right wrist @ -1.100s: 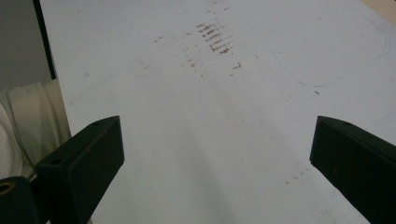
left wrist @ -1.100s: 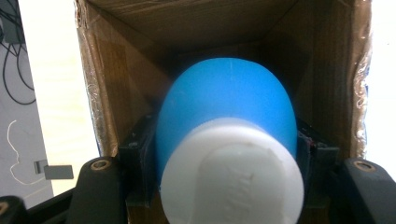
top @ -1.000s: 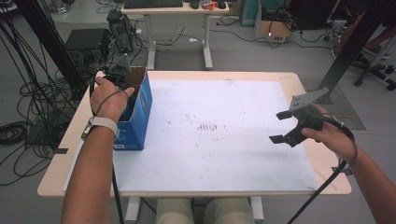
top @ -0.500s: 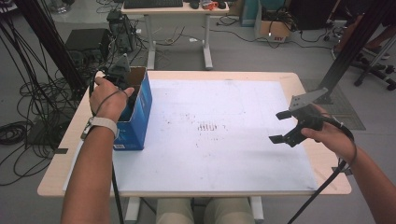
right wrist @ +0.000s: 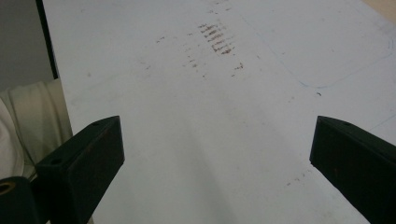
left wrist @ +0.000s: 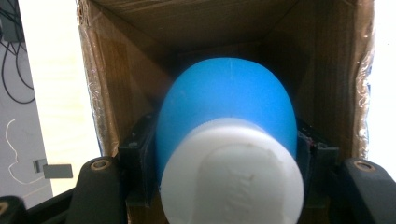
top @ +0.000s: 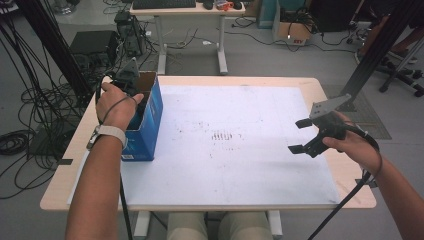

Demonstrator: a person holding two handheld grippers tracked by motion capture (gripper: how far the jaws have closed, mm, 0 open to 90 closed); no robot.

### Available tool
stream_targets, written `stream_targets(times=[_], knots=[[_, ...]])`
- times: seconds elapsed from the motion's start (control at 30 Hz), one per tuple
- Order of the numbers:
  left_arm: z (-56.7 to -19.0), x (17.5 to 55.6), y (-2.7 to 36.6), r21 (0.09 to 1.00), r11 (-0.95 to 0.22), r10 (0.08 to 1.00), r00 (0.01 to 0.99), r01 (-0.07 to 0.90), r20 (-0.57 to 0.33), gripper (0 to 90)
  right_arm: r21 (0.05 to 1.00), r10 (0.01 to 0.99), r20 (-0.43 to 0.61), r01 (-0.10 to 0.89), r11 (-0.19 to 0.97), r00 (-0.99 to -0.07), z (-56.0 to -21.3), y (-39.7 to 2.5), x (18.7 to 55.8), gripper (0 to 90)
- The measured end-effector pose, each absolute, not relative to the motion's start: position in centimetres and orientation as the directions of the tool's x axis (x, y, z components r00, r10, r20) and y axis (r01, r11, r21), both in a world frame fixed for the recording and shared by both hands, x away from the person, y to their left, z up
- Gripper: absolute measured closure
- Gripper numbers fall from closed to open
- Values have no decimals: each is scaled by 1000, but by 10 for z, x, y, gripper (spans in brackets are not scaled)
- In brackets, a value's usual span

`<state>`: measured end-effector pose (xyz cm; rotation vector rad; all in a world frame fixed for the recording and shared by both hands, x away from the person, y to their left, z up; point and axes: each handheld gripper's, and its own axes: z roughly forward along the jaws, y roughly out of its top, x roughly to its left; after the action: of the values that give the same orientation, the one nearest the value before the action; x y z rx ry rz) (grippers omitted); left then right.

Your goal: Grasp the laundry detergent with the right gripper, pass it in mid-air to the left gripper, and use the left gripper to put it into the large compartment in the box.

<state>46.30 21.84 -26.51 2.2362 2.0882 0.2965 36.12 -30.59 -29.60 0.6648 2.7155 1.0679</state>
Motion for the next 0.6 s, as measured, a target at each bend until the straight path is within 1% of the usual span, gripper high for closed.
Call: stream_targets(times=[0.47, 0.6], knots=[[-265, 463, 218, 180, -70, 994, 54, 981, 93, 373, 674, 457, 25, 352, 650, -889, -296, -305, 362, 28], [-265, 463, 219, 174, -81, 993, 65, 981, 99, 372, 675, 454, 24, 350, 650, -891, -296, -305, 362, 29]])
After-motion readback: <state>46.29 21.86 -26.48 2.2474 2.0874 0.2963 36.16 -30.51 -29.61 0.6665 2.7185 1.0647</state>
